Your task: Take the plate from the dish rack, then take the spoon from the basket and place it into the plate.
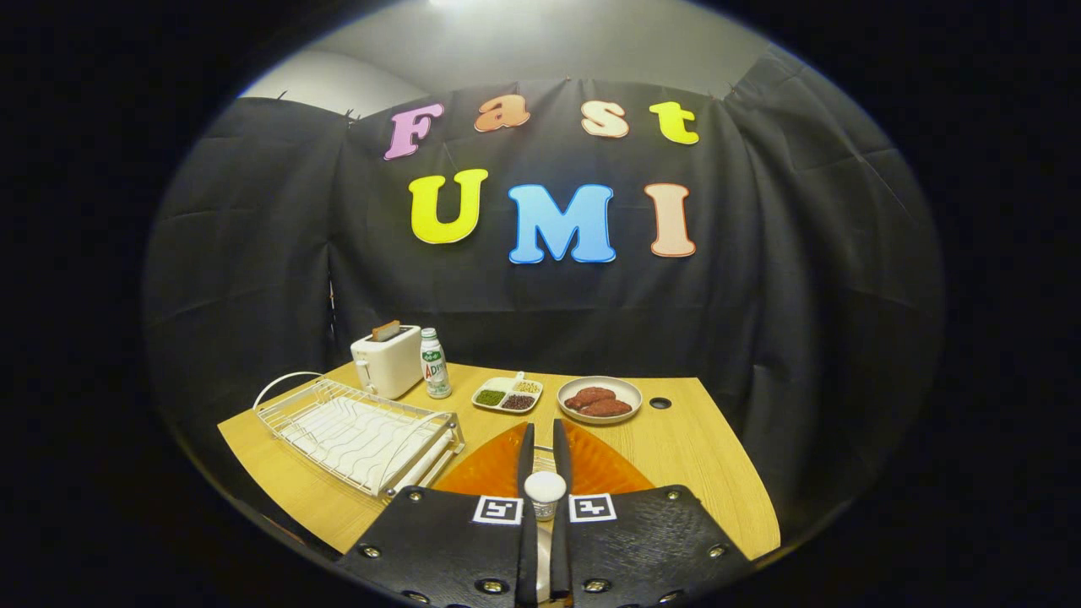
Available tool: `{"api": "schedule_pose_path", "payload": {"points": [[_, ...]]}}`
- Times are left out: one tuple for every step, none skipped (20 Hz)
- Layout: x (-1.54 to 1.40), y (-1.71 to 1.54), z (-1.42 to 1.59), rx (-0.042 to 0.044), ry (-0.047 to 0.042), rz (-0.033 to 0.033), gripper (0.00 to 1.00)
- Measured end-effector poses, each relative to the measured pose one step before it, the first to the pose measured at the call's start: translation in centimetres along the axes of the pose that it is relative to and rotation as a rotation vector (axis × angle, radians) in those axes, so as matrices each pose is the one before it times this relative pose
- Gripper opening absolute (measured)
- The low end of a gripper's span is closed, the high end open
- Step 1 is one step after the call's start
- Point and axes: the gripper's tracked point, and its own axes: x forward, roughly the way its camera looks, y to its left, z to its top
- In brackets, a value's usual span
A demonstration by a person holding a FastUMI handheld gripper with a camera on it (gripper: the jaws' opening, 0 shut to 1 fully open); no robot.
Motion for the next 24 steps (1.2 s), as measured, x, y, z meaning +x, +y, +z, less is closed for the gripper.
{"api": "schedule_pose_path", "payload": {"points": [[-0.195, 0.106, -0.379, -0.00133, 0.01658, 0.00321, 0.06], [-0.051, 0.079, -0.791, -0.00049, 0.02391, -0.00066, 0.06], [-0.106, 0.113, -0.742, 0.00645, 0.0241, 0.00277, 0.06], [0.007, 0.452, -0.651, 0.00757, 0.01945, 0.01041, 0.06], [0.081, 0.001, -0.476, 0.00003, 0.01583, -0.00218, 0.06], [0.08, 0.09, -0.652, -0.00167, 0.01873, -0.00141, 0.06], [0.109, 0.272, -0.536, -0.00046, 0.01634, 0.00687, 0.06], [0.261, 0.401, -0.563, -0.00041, 0.01483, 0.00452, 0.06], [0.211, 0.358, -0.512, -0.00549, 0.01595, 0.00576, 0.06], [0.261, 0.434, -0.471, -0.00782, 0.01483, 0.00794, 0.06], [0.276, 0.604, -0.389, -0.00809, 0.01345, 0.01036, 0.06], [0.332, 0.445, -0.247, -0.00529, 0.00985, 0.00792, 0.06], [0.29, 0.48, -0.341, 0.00107, 0.01335, 0.00963, 0.06], [0.215, 0.468, -0.195, 0.00339, 0.00969, 0.00887, 0.06], [0.312, 0.559, -0.123, -0.00391, 0.00524, 0.01053, 0.06], [0.345, 0.324, -0.105, -0.00822, 0.00622, 0.00711, 0.06], [0.373, 0.352, -0.203, -0.00615, 0.00956, 0.00622, 0.06], [0.371, 0.337, -0.18, -0.00388, 0.0058, 0.00596, 0.06], [0.457, 0.3, -0.176, -0.00471, 0.00655, 0.00366, 0.06], [0.398, 0.316, -0.133, -0.00498, 0.00806, 0.00328, 0.06], [0.387, 0.371, -0.13, -0.0024, 0.00574, 0.00624, 0.06], [0.254, 0.302, -0.063, -0.00271, 0.00533, 0.00397, 0.06], [0.25, 0.221, -0.054, -0.00483, 0.0059, 0.0029, 0.06], [0.164, 0.371, -0.067, -0.0055, 0.00393, 0.00731, 0.06]]}}
